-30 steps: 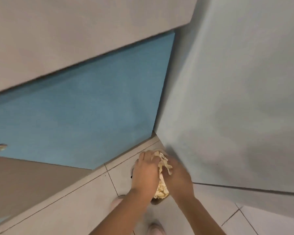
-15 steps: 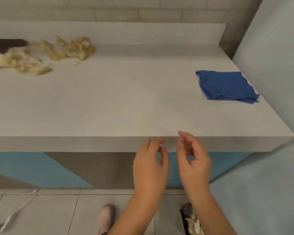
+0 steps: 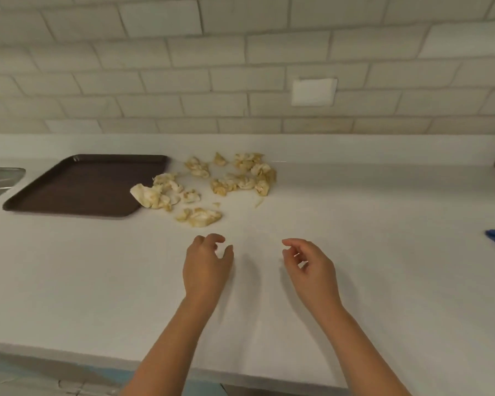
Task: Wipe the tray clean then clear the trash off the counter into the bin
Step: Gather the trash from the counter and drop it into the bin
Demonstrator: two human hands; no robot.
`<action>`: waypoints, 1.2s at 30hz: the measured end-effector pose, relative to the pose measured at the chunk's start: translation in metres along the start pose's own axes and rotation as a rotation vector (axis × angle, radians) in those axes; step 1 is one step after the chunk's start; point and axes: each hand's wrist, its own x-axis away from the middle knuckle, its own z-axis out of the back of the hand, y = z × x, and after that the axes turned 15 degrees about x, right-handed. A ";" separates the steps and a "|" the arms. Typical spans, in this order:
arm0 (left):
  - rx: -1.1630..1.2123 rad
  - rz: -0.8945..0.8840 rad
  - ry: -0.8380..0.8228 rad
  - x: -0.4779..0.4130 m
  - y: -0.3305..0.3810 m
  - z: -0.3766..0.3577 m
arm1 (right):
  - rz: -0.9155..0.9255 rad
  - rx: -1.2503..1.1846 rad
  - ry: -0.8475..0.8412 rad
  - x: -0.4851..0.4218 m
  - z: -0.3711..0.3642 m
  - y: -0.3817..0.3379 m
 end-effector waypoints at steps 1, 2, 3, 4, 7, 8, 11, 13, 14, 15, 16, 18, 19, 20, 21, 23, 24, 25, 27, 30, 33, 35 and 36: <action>-0.029 0.024 0.003 -0.020 -0.009 0.004 | 0.003 0.023 -0.023 -0.008 -0.011 -0.005; -0.060 0.045 0.004 -0.039 -0.016 0.007 | 0.008 0.049 -0.048 -0.016 -0.021 -0.009; -0.092 0.062 -0.003 -0.058 -0.021 0.007 | 0.013 0.077 -0.076 -0.024 -0.030 -0.011; -0.124 0.081 -0.021 -0.076 -0.026 0.006 | 0.015 0.110 -0.105 -0.034 -0.038 -0.013; -0.245 0.136 -0.155 -0.128 -0.037 -0.004 | 0.031 0.227 -0.177 -0.068 -0.057 -0.015; -0.287 0.158 -0.214 -0.140 -0.042 -0.009 | 0.045 0.269 -0.206 -0.080 -0.062 -0.015; -0.380 0.090 -0.325 -0.150 -0.061 -0.021 | 0.088 0.356 -0.307 -0.108 -0.077 -0.014; -0.251 -0.062 -0.229 -0.145 -0.072 -0.025 | 0.122 0.376 -0.357 -0.123 -0.087 -0.016; -0.177 -0.108 -0.194 -0.141 -0.075 -0.023 | 0.145 0.385 -0.374 -0.130 -0.093 -0.019; -0.133 -0.141 -0.181 -0.139 -0.078 -0.020 | 0.175 0.395 -0.385 -0.137 -0.099 -0.023; -0.108 -0.160 -0.180 -0.137 -0.082 -0.016 | 0.211 0.404 -0.395 -0.144 -0.108 -0.028; -0.075 -0.179 -0.172 -0.138 -0.087 -0.005 | 0.278 0.426 -0.422 -0.156 -0.127 -0.040; -0.063 -0.191 -0.140 -0.142 -0.088 0.003 | 0.308 0.438 -0.436 -0.161 -0.136 -0.046; -0.060 -0.211 -0.088 -0.148 -0.088 0.012 | 0.341 0.455 -0.450 -0.167 -0.146 -0.051; -0.073 -0.238 -0.023 -0.158 -0.088 0.022 | 0.370 0.480 -0.468 -0.173 -0.156 -0.056; -0.142 -0.249 0.098 -0.184 -0.087 0.042 | 0.410 0.561 -0.536 -0.184 -0.174 -0.062; -0.203 -0.212 0.116 -0.199 -0.087 0.051 | 0.415 0.609 -0.573 -0.189 -0.183 -0.063; -0.277 -0.157 0.097 -0.213 -0.089 0.058 | 0.406 0.640 -0.591 -0.192 -0.190 -0.063; -0.416 -0.056 -0.020 -0.235 -0.096 0.062 | 0.339 0.625 -0.558 -0.196 -0.201 -0.060; -0.686 -0.033 -0.263 -0.248 -0.109 0.052 | 0.303 0.592 -0.487 -0.199 -0.210 -0.058; -0.773 -0.117 -0.267 -0.240 -0.119 0.040 | 0.296 0.447 -0.324 -0.200 -0.221 -0.073; -0.709 -0.164 -0.233 -0.236 -0.125 0.038 | 0.291 0.380 -0.278 -0.206 -0.233 -0.088; -0.668 -0.194 -0.221 -0.236 -0.129 0.038 | 0.320 0.398 -0.288 -0.209 -0.242 -0.093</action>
